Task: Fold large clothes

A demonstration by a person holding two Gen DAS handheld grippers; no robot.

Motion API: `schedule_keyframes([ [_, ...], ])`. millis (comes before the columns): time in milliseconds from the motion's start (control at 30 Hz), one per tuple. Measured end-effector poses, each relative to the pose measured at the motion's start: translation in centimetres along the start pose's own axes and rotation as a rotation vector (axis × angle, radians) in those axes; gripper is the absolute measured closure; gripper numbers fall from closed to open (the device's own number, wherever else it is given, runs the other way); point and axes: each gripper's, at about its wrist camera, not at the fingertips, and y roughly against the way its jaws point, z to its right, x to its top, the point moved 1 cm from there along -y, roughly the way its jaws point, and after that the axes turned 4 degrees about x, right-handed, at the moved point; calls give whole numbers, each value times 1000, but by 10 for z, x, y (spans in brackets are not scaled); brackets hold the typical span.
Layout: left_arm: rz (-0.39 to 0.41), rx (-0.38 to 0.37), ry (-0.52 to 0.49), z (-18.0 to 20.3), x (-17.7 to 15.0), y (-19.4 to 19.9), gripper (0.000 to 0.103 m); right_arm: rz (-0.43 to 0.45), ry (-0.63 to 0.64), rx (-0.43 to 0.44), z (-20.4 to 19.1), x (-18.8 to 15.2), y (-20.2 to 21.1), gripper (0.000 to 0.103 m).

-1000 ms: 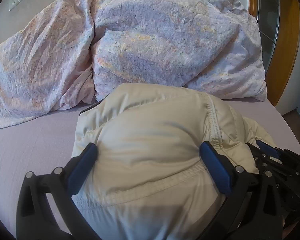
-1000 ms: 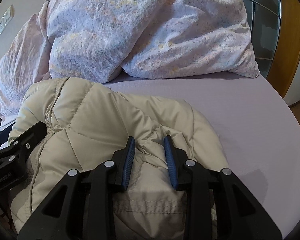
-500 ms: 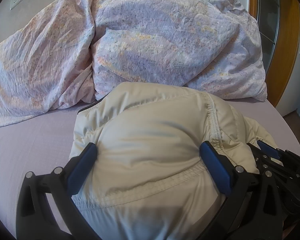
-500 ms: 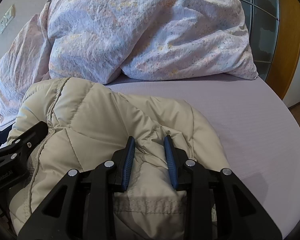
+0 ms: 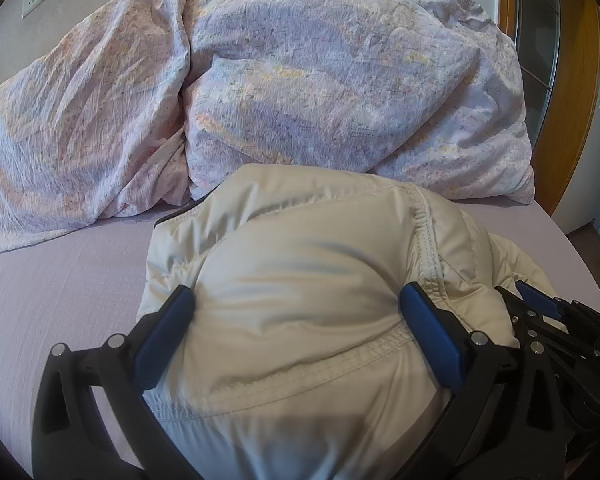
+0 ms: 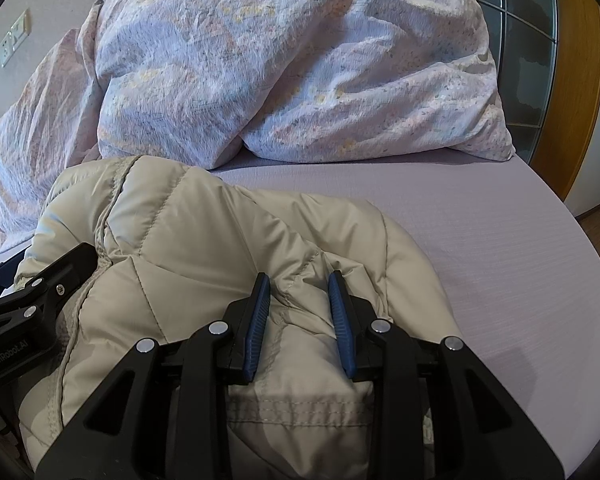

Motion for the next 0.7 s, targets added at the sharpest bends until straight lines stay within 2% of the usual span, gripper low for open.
schedule_keyframes([
  [500,-4,1,1,0,0,0,2,-7,4,-6,0,1,0,71],
  [700,-38,-4,-9,-2,6,4,2,-74,8,3,0,6,2,70],
])
